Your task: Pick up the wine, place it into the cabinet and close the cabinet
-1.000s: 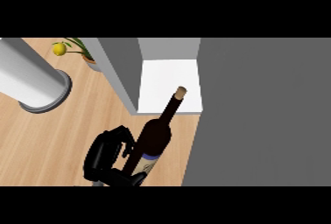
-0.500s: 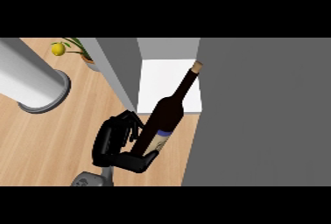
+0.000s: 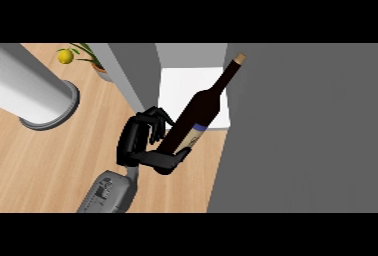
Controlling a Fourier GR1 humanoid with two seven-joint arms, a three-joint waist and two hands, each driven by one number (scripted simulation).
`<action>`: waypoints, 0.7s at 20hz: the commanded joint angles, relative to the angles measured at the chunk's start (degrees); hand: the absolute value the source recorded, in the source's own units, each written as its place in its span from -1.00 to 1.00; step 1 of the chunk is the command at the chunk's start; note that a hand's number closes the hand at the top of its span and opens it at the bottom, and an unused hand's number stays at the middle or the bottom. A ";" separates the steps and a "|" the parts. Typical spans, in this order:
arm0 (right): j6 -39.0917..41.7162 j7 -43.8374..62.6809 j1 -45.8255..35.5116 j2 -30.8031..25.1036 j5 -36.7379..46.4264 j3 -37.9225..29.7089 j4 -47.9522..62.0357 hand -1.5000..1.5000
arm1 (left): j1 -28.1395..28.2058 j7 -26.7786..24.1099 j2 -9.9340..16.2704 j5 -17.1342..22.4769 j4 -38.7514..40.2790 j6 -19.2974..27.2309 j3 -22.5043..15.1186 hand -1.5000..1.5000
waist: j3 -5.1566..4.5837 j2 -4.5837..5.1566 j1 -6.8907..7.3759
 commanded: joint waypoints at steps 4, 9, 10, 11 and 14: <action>1.15 4.72 3.13 -1.87 -3.16 -2.33 -12.78 -1.00 | -7.34 0.38 0.29 0.66 8.18 -0.58 2.50 1.00 | 0.00 0.10 0.25; 0.63 5.65 1.72 -1.06 -2.05 -0.67 -12.85 -1.00 | -14.02 -0.33 -0.36 4.18 14.66 5.51 -2.53 1.00 | -0.08 0.19 -0.80; 1.41 3.63 1.83 -0.85 -3.75 -1.37 -11.69 -1.00 | -16.45 -3.28 -0.36 4.69 18.93 4.38 0.48 1.00 | -0.05 0.37 -0.99; 2.28 2.10 4.68 -2.27 -5.74 -3.66 -12.18 -1.00 | -15.01 -4.38 -0.36 3.43 19.63 0.93 3.93 1.00 | 0.03 0.27 -0.48; 2.27 0.58 5.56 -0.63 -2.76 0.19 -10.94 -1.00 | -19.65 -2.90 -0.36 7.28 21.68 5.39 -1.36 1.00 | -0.01 0.12 -1.50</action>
